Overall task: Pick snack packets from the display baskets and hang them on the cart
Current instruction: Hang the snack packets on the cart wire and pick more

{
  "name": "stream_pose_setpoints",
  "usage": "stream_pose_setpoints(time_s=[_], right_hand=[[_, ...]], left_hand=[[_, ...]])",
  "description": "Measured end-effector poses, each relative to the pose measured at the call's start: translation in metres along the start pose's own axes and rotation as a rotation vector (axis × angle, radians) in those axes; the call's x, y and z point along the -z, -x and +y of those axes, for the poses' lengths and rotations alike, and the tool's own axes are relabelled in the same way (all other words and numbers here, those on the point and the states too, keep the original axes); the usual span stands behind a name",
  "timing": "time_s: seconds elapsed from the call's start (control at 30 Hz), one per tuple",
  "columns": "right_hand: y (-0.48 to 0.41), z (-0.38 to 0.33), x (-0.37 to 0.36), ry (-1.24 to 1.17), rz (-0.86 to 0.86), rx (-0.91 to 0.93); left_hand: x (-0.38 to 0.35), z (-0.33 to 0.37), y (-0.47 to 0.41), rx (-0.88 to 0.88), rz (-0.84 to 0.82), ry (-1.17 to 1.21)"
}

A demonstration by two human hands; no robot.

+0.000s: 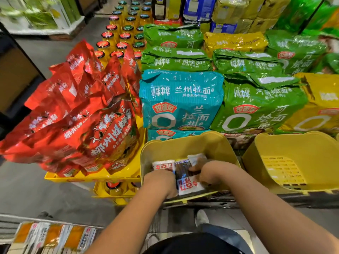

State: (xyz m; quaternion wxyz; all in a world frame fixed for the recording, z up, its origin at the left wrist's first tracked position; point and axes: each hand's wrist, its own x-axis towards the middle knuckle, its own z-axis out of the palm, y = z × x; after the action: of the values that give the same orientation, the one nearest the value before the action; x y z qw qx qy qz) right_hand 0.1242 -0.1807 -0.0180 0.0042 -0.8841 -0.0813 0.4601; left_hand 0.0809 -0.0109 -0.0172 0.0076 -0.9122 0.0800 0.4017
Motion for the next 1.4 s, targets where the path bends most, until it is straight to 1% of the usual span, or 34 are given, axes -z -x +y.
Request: stream_pose_setpoints(time_s=[0.13, 0.2, 0.27, 0.33, 0.37, 0.4, 0.47, 0.53, 0.63, 0.7, 0.77, 0.87, 0.93, 0.97, 1.07, 1.23, 1.4], right_hand=[[-0.002, 0.0, -0.01, 0.066, 0.017, -0.032], [-0.001, -0.002, -0.018, 0.128, -0.028, -0.012], [-0.001, 0.0, -0.019, 0.194, -0.061, 0.037], [-0.001, 0.004, -0.013, 0.217, -0.058, 0.085], [0.002, 0.004, -0.008, 0.229, -0.041, 0.119], [0.006, 0.007, -0.003, 0.251, -0.008, 0.163], [0.015, 0.013, 0.006, 0.285, 0.059, 0.236], [0.023, 0.023, 0.01, 0.267, 0.143, 0.292], [0.036, 0.038, 0.012, 0.183, 0.274, 0.387], [0.045, 0.043, 0.01, 0.115, 0.342, 0.448], [0.053, 0.045, 0.004, 0.043, 0.418, 0.543], [0.06, 0.041, -0.007, -0.074, 0.506, 0.684], [0.062, 0.03, -0.015, -0.076, 0.539, 0.751], [0.064, 0.022, -0.02, -0.072, 0.549, 0.789], [0.074, -0.009, -0.033, -0.049, 0.563, 0.901], [0.101, -0.068, -0.062, 0.09, 0.562, 1.093], [0.115, -0.134, -0.113, 0.257, 0.478, 1.171]], left_hand=[[-0.009, 0.001, -0.009, 0.012, -0.059, 0.0], [-0.012, 0.003, -0.013, 0.04, -0.124, -0.004], [-0.008, 0.005, -0.017, 0.071, -0.191, 0.043], [-0.004, 0.008, -0.02, 0.115, -0.19, 0.116], [-0.002, 0.008, -0.021, 0.142, -0.155, 0.155], [0.0, 0.011, -0.016, 0.173, -0.106, 0.179], [0.005, 0.018, -0.001, 0.192, 0.053, 0.24], [0.007, 0.024, 0.017, 0.171, 0.259, 0.329], [-0.002, 0.038, 0.048, 0.152, 0.561, 0.553], [-0.017, 0.045, 0.063, 0.168, 0.794, 0.613], [-0.039, 0.054, 0.075, 0.228, 0.95, 0.657], [-0.068, 0.069, 0.1, 0.389, 1.189, 0.759], [-0.088, 0.074, 0.119, 0.506, 1.325, 0.808], [-0.101, 0.073, 0.13, 0.564, 1.332, 0.829], [-0.134, 0.063, 0.158, 0.735, 1.196, 0.863], [-0.201, 0.042, 0.197, 1.037, 1.024, 0.995], [-0.278, 0.02, 0.233, 1.225, 0.921, 1.106]])
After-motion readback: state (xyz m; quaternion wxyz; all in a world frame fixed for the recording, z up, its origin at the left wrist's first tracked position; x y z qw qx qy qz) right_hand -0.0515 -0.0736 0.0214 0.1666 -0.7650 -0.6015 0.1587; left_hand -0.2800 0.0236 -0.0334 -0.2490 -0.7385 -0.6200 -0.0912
